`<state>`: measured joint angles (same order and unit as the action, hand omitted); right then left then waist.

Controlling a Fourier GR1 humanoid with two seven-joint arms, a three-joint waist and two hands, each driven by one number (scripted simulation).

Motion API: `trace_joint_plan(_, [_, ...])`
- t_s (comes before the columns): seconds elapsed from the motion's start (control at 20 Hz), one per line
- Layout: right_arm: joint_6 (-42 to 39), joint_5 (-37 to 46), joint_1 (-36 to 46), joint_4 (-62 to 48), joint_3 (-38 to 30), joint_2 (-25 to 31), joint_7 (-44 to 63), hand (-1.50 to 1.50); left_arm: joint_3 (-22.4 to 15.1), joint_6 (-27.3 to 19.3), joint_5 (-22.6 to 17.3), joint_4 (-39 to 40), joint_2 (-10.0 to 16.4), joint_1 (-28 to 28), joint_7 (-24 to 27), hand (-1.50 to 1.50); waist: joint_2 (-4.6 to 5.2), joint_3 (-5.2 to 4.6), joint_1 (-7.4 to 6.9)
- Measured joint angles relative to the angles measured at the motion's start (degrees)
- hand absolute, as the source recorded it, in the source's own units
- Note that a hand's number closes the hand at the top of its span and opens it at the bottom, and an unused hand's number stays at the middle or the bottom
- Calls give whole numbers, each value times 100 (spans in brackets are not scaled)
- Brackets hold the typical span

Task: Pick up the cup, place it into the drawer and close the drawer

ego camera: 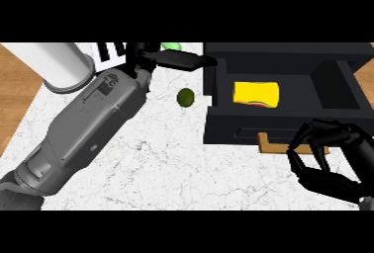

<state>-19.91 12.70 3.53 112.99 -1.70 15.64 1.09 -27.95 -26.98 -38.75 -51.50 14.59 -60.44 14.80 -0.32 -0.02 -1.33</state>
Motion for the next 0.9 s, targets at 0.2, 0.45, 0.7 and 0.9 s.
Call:
trace_joint_plan(0.2, [315, 844, 202, -545, 390, -64, -326, 150, 117, 165, -37, -639, 383, 613, -98, -150, 9, 0, -39])
trace_joint_plan(0.45, [658, 2008, 419, -1279, 913, 92, -624, 150, 260, 380, -114, -1319, 806, 1311, -126, -150, 13, 1, -102])
trace_joint_plan(0.7, [1136, 3060, 923, -2408, 1356, 94, -858, 150, 429, 591, -148, -1833, 1179, 1967, -89, -150, 33, 2, -117])
trace_joint_plan(0.9, [1697, 3640, 1514, -3698, 1470, -90, -1174, 150, 671, 801, -188, -2082, 1419, 2331, -71, -150, 52, 5, -94])
